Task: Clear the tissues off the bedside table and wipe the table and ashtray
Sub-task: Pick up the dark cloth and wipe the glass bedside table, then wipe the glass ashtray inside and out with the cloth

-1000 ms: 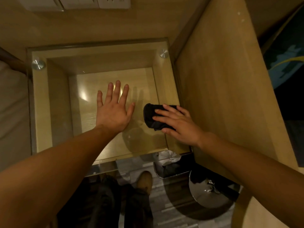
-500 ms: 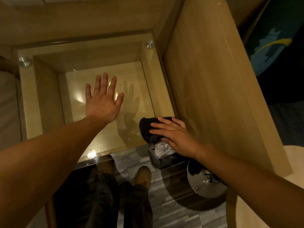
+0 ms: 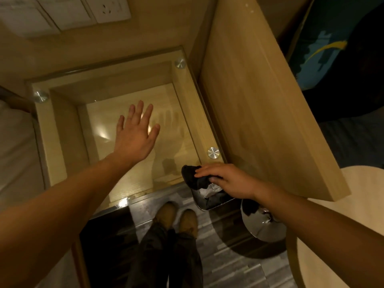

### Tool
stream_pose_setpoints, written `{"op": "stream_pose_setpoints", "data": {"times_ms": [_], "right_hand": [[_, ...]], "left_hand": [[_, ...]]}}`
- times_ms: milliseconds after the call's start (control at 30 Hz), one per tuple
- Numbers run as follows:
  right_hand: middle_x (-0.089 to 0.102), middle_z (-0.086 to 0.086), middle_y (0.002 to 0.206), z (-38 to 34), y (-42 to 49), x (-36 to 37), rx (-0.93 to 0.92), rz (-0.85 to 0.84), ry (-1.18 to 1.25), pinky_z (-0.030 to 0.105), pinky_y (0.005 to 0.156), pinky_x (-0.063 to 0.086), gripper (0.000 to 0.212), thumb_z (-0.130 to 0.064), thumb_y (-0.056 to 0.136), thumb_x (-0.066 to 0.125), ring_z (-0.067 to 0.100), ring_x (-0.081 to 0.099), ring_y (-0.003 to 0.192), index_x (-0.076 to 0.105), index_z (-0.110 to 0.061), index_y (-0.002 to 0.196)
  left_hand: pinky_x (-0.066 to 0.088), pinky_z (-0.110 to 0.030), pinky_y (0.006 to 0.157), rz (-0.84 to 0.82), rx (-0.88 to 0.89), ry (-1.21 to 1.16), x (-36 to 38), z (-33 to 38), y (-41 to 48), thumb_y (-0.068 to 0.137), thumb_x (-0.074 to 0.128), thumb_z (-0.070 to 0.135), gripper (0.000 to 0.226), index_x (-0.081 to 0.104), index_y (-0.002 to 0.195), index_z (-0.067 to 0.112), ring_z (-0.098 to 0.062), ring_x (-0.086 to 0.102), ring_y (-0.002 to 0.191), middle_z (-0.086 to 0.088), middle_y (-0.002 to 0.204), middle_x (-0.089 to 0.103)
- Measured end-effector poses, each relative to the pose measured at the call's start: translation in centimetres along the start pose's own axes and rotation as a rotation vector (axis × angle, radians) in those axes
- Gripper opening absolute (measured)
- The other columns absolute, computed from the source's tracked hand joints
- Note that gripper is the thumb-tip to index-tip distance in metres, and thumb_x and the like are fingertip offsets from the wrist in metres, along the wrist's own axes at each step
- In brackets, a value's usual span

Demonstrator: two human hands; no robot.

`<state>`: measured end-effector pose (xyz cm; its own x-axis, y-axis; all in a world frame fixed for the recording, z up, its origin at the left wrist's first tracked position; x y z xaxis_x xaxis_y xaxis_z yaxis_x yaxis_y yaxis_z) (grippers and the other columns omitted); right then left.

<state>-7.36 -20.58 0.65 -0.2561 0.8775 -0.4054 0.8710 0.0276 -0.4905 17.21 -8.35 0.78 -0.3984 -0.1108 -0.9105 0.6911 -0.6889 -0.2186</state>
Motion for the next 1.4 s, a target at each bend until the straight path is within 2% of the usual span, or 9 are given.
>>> {"op": "stream_pose_setpoints", "data": {"times_ms": [133,300,433,567,667,867,967,1167,1400], "right_hand": [[0.067,-0.006,0.134,-2.0,-2.7,-1.7,0.156,0.008,0.333,0.025,0.107,0.047,0.042,-0.003,0.103,0.052,0.004,0.06,0.125,0.066,-0.027,0.134],[0.072,0.005,0.121,-4.6,-9.2,-3.2,0.274,0.114,0.846,0.033,0.091,0.059,0.035,-0.005,0.103,0.051,0.021,0.071,0.111,0.065,-0.023,0.131],[0.066,0.021,0.125,-5.9,-15.0,-3.3,0.221,0.201,1.121,0.047,0.095,0.053,0.03,-0.013,0.103,0.055,0.035,0.066,0.11,0.059,-0.009,0.132],[0.067,0.013,0.112,-4.3,-21.7,-3.1,0.228,0.427,1.326,0.042,0.089,0.053,0.027,-0.022,0.094,0.063,0.028,0.066,0.1,0.061,-0.012,0.119],[0.064,0.015,0.111,-2.4,-27.2,-2.8,0.23,0.6,1.435,0.037,0.084,0.054,0.029,-0.027,0.092,0.066,0.027,0.065,0.097,0.06,-0.012,0.115],[0.061,0.026,0.135,3.6,-37.6,0.5,0.189,0.908,1.625,0.054,0.108,0.043,0.053,-0.018,0.087,0.075,0.044,0.059,0.126,0.057,-0.003,0.134],[0.065,0.026,0.128,7.0,-41.9,2.7,0.231,1.131,1.683,0.05,0.098,0.054,0.046,0.002,0.087,0.071,0.041,0.065,0.116,0.058,0.002,0.131],[0.068,0.03,0.117,13.3,-47.3,6.9,0.509,1.546,1.566,0.051,0.088,0.058,0.012,-0.002,0.096,0.063,0.038,0.071,0.1,0.066,0.001,0.108],[0.074,0.007,0.098,18.7,-49.2,8.7,0.762,1.654,1.158,0.054,0.088,0.06,0.009,-0.01,0.092,0.07,0.026,0.071,0.095,0.07,-0.015,0.1]], "left_hand": [[0.017,-0.043,0.126,-0.095,0.087,-0.37,-1.4,5.5,-5.0,0.106,0.036,0.055,0.062,0.027,0.161,0.028,-0.012,0.014,0.156,0.003,0.172,0.017],[0.042,-0.034,0.117,-0.495,0.016,-0.998,-2.7,14.1,-12.0,0.084,0.062,0.066,0.064,0.051,0.143,0.045,-0.005,0.046,0.141,0.018,0.152,0.051],[0.057,-0.039,0.1,-0.741,0.07,-1.153,-3.7,21.0,-14.9,0.074,0.087,0.037,0.08,0.052,0.145,0.023,-0.019,0.065,0.125,-0.001,0.137,0.065],[0.062,-0.037,0.09,-0.796,0.159,-1.057,-3.9,27.5,-16.6,0.084,0.083,0.008,0.048,0.065,0.126,0.021,-0.021,0.072,0.109,0.0,0.115,0.075],[0.059,-0.026,0.073,-0.831,0.219,-0.935,-2.4,32.5,-18.3,0.092,0.074,0.009,0.029,0.068,0.114,0.025,-0.012,0.074,0.09,0.005,0.097,0.077],[0.059,-0.024,0.079,-0.909,0.22,-0.853,4.6,40.9,-21.8,0.098,0.068,0.014,0.017,0.07,0.107,0.028,-0.011,0.074,0.098,0.003,0.105,0.077],[0.056,-0.022,0.074,-0.961,0.163,-0.817,8.8,43.8,-23.9,0.099,0.066,0.014,0.012,0.07,0.104,0.024,-0.012,0.074,0.096,-0.001,0.105,0.076],[0.056,-0.023,0.07,-0.976,0.163,-0.688,15.5,48.3,-27.0,0.102,0.061,0.015,0.007,0.067,0.101,0.019,-0.016,0.071,0.092,-0.004,0.102,0.074],[0.058,-0.044,0.085,-0.8,0.473,-0.245,20.9,50.8,-27.0,0.104,0.055,0.032,0.017,0.061,0.109,0.018,-0.022,0.065,0.097,-0.003,0.104,0.067]]}}
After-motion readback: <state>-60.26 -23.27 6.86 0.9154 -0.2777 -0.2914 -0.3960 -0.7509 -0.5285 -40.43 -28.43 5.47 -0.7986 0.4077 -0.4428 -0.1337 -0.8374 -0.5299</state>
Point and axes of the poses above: each hand's wrist, its own y-axis towards the middle knuckle, its own x-axis out of the palm, z = x × y, the point moved 9 cm from there along y, towards the middle knuckle
